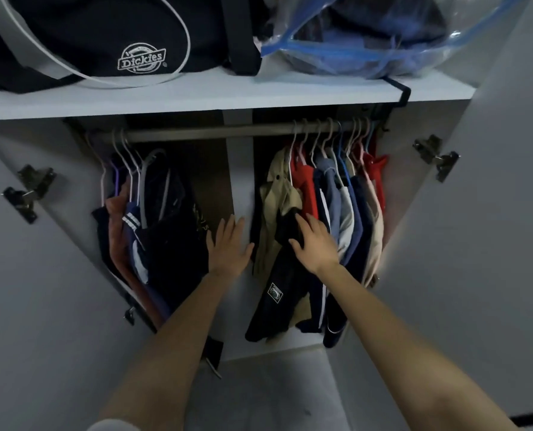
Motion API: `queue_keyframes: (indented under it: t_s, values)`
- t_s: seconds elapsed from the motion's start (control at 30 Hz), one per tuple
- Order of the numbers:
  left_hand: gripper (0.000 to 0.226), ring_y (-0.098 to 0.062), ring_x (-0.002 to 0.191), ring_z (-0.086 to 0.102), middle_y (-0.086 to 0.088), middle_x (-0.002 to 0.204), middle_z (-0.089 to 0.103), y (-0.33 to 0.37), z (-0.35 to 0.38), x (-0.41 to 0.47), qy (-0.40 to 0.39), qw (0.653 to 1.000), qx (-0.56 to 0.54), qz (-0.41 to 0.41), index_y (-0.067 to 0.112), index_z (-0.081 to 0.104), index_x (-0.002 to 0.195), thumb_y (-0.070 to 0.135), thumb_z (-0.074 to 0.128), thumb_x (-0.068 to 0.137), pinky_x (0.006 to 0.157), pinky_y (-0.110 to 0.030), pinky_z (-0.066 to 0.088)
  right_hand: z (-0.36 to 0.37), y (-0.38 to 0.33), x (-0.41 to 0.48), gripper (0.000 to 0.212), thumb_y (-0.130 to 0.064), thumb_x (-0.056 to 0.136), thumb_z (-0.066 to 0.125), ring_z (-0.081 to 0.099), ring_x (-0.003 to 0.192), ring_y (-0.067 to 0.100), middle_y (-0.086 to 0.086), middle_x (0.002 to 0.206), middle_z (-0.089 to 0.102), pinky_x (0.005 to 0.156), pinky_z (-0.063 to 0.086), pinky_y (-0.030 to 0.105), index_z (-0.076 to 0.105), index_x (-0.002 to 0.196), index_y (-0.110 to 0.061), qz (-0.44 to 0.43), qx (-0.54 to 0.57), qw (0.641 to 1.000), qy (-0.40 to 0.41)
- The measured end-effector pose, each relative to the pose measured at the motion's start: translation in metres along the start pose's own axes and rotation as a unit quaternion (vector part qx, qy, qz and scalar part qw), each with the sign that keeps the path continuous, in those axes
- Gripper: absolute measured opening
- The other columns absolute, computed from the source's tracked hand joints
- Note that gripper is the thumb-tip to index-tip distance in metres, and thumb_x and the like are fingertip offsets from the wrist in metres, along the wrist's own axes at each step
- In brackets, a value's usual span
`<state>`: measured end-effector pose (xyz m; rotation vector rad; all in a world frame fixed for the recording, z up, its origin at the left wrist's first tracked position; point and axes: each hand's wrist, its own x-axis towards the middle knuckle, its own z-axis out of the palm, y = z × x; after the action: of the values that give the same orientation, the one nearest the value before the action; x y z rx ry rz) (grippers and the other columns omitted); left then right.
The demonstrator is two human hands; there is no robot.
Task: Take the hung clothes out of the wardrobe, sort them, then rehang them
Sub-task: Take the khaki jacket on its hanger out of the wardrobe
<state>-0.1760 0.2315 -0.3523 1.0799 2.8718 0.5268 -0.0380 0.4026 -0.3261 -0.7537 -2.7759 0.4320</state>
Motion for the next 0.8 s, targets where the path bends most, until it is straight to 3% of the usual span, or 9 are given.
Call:
queue_keyframes:
  t_s: [0.17,0.3,0.4,0.53,0.7,0.8]
  values:
    - [0.07,-0.021,0.153,-0.003,0.0,0.166,0.002,-0.016,-0.001,0.028,0.011,1.0,-0.022,-0.02,0.029,0.003,0.158,0.048,0.039,0.102,0.121,-0.051,-0.004,0.002,-0.008,0.045,0.057,-0.026,0.097,0.055,0.038,0.133,0.033,0.013,0.151,0.037,0.1,0.045,0.044,0.035,0.149,-0.012,-0.027,0.035,0.998,0.049]
    - [0.07,-0.021,0.153,-0.002,0.001,0.166,0.004,-0.023,-0.004,0.051,0.019,0.998,-0.055,-0.017,0.029,0.004,0.158,0.045,0.042,0.101,0.121,-0.053,-0.003,0.002,-0.013,0.078,0.06,-0.021,0.096,0.057,0.036,0.137,0.032,0.012,0.152,0.036,0.106,0.042,0.044,0.033,0.15,-0.011,-0.017,0.085,0.994,0.071]
    - [0.069,-0.021,0.152,0.0,0.0,0.166,0.005,-0.027,-0.008,0.072,0.016,0.995,-0.096,-0.03,0.029,0.005,0.158,0.043,0.043,0.102,0.12,-0.051,-0.003,0.003,-0.016,0.099,0.068,-0.02,0.095,0.058,0.034,0.139,0.035,0.015,0.154,0.031,0.108,0.038,0.043,0.024,0.153,-0.009,0.016,0.074,0.996,0.04]
    - [0.066,-0.022,0.152,0.0,-0.001,0.166,0.006,-0.035,-0.013,0.098,0.007,0.995,-0.101,-0.004,0.03,0.009,0.158,0.043,0.043,0.102,0.12,-0.052,-0.004,0.009,-0.022,0.116,0.071,-0.02,0.099,0.05,0.047,0.126,0.041,0.021,0.147,0.038,0.094,0.043,0.042,0.009,0.154,-0.002,0.1,0.032,0.994,-0.029]
    - [0.061,-0.02,0.152,0.007,0.001,0.165,0.015,-0.044,-0.014,0.12,0.001,0.992,-0.126,0.031,0.028,0.019,0.157,0.039,0.045,0.103,0.12,-0.052,0.001,0.031,-0.025,0.127,0.036,-0.008,0.098,0.043,0.06,0.108,0.04,0.023,0.126,0.057,0.073,0.041,0.037,0.035,0.132,0.002,0.158,0.035,0.987,0.001]
    - [0.057,-0.022,0.148,0.026,-0.002,0.16,0.029,-0.051,-0.017,0.127,-0.004,0.983,-0.171,0.06,0.023,0.029,0.154,0.032,0.049,0.102,0.119,-0.046,0.02,0.03,-0.031,0.133,0.021,-0.004,0.097,0.04,0.061,0.101,0.042,0.022,0.115,0.06,0.07,0.037,0.037,0.043,0.118,-0.001,0.178,0.048,0.982,0.027]
